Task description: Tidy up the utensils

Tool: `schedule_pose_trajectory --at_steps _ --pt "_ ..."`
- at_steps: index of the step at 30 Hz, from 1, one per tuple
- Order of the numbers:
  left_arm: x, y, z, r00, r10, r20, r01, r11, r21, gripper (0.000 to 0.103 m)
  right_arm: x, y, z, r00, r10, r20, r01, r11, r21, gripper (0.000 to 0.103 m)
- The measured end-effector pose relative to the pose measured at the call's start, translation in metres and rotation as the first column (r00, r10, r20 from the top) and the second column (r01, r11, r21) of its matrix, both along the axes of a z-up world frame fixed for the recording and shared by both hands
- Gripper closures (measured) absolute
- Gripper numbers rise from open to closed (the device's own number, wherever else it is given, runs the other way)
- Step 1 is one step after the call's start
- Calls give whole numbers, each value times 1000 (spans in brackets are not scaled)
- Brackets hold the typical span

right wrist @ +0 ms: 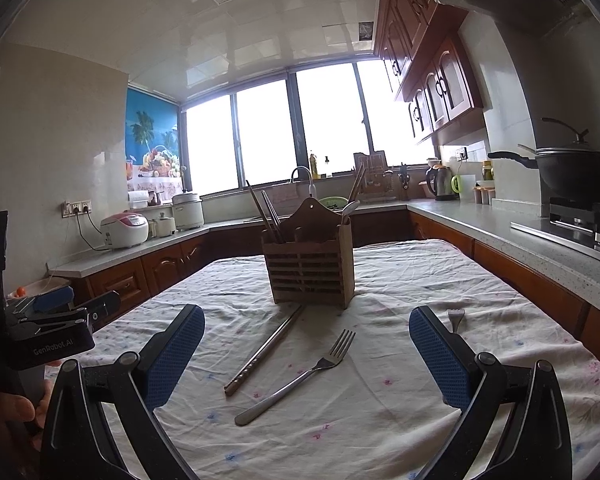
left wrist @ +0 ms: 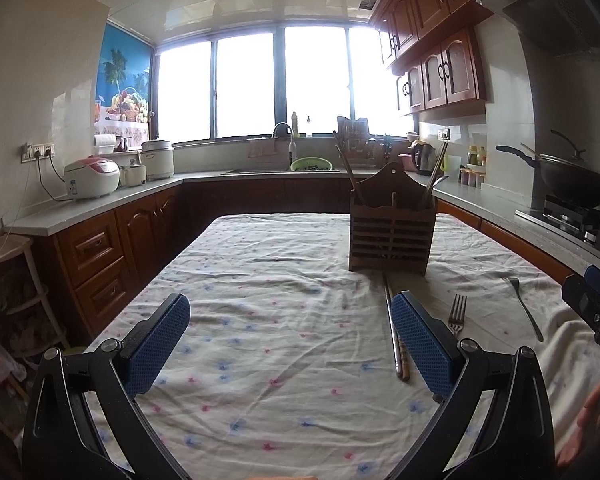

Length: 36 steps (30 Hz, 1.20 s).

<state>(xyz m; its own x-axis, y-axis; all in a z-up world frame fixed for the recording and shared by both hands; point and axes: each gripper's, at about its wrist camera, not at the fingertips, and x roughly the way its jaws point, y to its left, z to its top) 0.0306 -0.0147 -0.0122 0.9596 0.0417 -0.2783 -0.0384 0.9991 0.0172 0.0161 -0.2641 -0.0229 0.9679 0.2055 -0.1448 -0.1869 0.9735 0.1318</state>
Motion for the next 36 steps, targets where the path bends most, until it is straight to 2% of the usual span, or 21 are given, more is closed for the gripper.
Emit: schedule_pose_trajectory --at_steps 36 --pt "-2 -3 4 1000 -11 7 11 1000 4 0 -1 2 6 1000 3 9 -3 1000 0 0"
